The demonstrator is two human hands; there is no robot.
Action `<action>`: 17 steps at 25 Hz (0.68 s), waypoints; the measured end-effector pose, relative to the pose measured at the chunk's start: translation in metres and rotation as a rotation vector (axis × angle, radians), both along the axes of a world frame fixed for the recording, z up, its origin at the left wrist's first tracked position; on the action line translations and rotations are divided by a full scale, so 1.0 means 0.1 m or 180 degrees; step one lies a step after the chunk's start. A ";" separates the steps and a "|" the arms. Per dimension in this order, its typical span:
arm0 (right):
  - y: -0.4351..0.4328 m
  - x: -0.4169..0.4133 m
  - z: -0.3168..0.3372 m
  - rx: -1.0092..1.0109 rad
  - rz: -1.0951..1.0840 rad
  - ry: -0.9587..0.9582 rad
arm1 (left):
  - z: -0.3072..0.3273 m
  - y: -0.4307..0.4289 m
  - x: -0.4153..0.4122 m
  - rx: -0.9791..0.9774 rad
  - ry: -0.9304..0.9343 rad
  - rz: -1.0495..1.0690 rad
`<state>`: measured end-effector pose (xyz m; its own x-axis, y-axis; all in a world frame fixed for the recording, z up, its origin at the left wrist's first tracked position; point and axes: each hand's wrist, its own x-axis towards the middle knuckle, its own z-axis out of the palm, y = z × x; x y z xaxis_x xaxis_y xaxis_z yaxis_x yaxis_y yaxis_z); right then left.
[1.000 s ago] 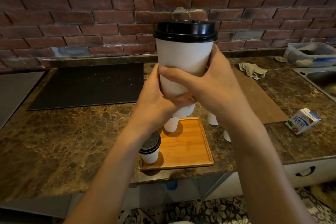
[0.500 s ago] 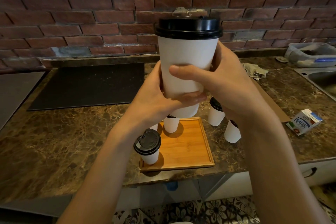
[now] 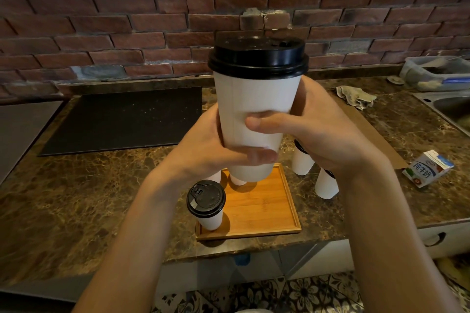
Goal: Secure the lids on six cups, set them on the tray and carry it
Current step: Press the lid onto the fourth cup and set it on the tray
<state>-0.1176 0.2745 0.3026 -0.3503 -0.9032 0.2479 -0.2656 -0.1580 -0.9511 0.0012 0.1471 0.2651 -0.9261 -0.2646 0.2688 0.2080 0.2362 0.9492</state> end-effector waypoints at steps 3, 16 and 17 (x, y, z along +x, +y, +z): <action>0.00 0.00 0.02 0.0029 -0.0092 0.0078 | -0.01 0.00 -0.03 0.0050 0.0063 0.0077; -0.08 0.08 0.05 0.0058 -0.0775 0.0225 | -0.04 0.04 -0.10 -0.0106 0.0303 0.0681; -0.10 0.08 0.04 0.0055 -0.0853 0.0227 | -0.04 0.05 -0.11 -0.0126 0.0335 0.0751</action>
<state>-0.1091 0.2649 0.3062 -0.5594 -0.7851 0.2659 -0.3621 -0.0571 -0.9304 -0.0098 0.1520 0.2606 -0.8063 -0.4574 0.3749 0.2399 0.3264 0.9143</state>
